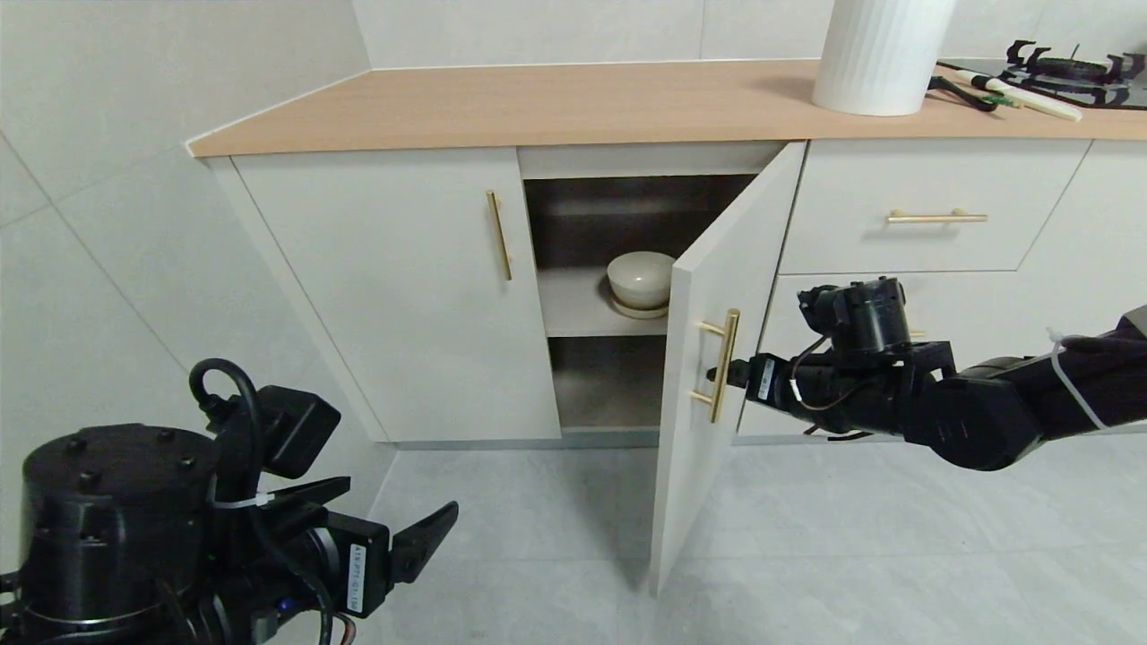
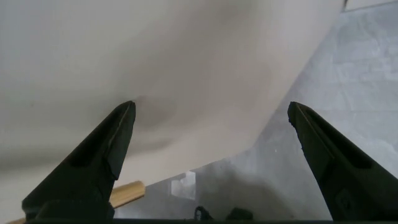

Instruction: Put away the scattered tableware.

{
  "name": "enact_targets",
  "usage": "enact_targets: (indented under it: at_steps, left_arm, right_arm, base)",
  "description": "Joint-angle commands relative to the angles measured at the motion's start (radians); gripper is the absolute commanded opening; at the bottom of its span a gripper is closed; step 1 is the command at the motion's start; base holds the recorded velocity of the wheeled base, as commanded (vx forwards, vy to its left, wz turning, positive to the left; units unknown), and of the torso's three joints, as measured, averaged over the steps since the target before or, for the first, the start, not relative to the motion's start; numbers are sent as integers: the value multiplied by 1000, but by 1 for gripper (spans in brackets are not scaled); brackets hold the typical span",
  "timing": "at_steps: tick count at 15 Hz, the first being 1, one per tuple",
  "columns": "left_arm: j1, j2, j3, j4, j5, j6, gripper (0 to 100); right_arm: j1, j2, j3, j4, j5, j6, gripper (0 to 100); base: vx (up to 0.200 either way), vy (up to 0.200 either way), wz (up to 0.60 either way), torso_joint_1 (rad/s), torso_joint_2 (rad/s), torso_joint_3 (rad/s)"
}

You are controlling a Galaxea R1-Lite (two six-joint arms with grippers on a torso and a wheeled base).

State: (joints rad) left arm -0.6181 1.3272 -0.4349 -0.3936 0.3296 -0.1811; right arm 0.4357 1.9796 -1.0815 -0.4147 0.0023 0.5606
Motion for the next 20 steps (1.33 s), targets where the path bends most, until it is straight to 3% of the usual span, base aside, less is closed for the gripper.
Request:
enact_targets:
  at_steps: [1, 5, 10, 17, 20]
  left_arm:
    - [0, 3, -1, 1, 0, 0, 100]
    - [0, 12, -2, -1, 0, -1, 100]
    - [0, 13, -1, -7, 6, -1, 100]
    - [0, 13, -1, -7, 6, -1, 100]
    - [0, 15, 1, -7, 6, -1, 100]
  right_arm:
    - [3, 19, -2, -10, 1, 2, 100]
    - [11, 27, -15, -13, 1, 36, 100]
    - [11, 65, -98, -13, -2, 185, 100]
    - [11, 242, -321, -13, -216, 315, 100]
    - [3, 283, -376, -12, -239, 329, 100]
  base:
    - [200, 0, 0, -12, 2, 17]
    - [200, 0, 0, 5, 4, 1]
    - [0, 0, 0, 0, 0, 0]
    - [0, 0, 0, 0, 0, 0]
    - [0, 0, 0, 0, 0, 0]
